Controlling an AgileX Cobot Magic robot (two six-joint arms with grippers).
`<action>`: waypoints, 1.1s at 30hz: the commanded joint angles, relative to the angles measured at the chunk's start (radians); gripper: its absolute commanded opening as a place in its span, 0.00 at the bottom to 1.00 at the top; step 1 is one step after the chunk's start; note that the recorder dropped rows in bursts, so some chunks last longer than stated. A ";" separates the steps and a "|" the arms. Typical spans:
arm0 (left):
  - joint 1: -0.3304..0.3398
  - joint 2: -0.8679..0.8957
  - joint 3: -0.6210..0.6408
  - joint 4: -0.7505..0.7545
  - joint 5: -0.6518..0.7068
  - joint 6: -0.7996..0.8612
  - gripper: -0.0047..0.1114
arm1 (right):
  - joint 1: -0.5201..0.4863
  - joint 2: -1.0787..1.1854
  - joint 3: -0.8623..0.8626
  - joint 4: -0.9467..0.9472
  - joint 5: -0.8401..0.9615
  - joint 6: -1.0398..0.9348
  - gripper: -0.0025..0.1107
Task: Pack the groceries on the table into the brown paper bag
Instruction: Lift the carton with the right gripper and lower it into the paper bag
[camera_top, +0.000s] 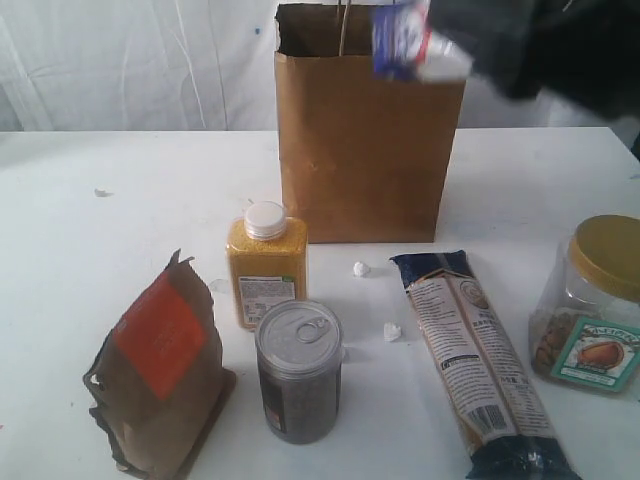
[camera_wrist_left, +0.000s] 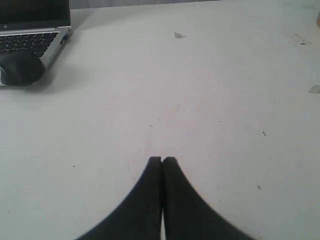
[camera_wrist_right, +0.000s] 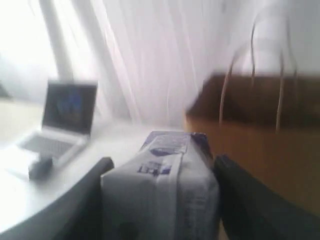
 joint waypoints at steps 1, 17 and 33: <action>-0.012 -0.004 0.005 -0.006 -0.003 0.000 0.04 | 0.001 -0.064 -0.011 0.002 -0.290 -0.004 0.23; -0.149 -0.004 0.005 -0.006 -0.003 0.000 0.04 | -0.249 0.511 -0.438 0.385 -0.207 -0.097 0.23; -0.202 -0.004 0.005 -0.006 -0.003 0.000 0.04 | -0.250 0.739 -0.493 0.381 -0.293 -0.099 0.23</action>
